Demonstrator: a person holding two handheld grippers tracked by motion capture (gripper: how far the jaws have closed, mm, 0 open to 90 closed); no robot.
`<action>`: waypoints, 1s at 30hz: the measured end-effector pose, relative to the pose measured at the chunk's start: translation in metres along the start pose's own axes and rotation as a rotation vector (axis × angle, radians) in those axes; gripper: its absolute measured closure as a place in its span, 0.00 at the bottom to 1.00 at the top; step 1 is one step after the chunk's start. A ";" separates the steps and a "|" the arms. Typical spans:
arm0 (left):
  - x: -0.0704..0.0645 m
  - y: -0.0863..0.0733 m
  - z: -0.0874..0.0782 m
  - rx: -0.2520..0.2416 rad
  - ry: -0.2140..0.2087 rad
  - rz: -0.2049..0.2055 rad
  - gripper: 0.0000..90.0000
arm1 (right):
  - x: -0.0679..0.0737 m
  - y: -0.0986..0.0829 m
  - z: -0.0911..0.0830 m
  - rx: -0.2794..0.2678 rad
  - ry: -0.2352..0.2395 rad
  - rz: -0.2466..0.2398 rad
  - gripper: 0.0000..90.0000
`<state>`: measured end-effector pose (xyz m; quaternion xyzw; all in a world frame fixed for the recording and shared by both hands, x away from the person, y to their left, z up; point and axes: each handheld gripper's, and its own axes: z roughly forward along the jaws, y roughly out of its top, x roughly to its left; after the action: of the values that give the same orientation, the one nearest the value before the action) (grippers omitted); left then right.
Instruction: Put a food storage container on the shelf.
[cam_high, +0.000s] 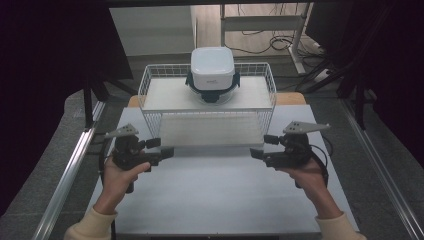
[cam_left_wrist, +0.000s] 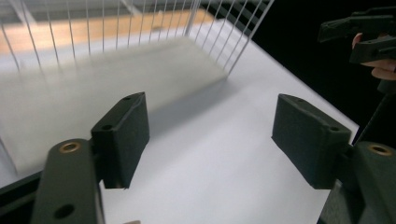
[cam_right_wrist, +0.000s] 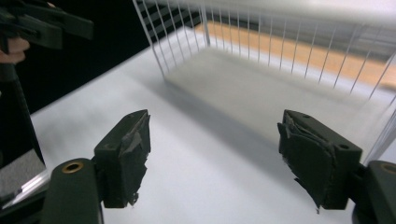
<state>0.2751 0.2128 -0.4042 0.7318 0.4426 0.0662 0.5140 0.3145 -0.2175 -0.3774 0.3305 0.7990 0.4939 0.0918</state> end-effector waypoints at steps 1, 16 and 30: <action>0.001 -0.006 0.001 0.010 0.007 -0.004 0.28 | 0.000 -0.007 0.002 0.012 -0.005 0.001 0.26; 0.014 -0.061 0.023 0.138 0.046 -0.048 0.24 | -0.005 -0.080 0.024 0.139 -0.025 0.063 0.25; 0.014 -0.062 0.024 0.137 0.062 -0.048 0.23 | -0.006 -0.080 0.020 0.116 -0.033 0.062 0.24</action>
<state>0.2613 0.2115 -0.4704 0.7519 0.4793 0.0462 0.4503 0.2937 -0.2302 -0.4568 0.3679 0.8141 0.4438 0.0702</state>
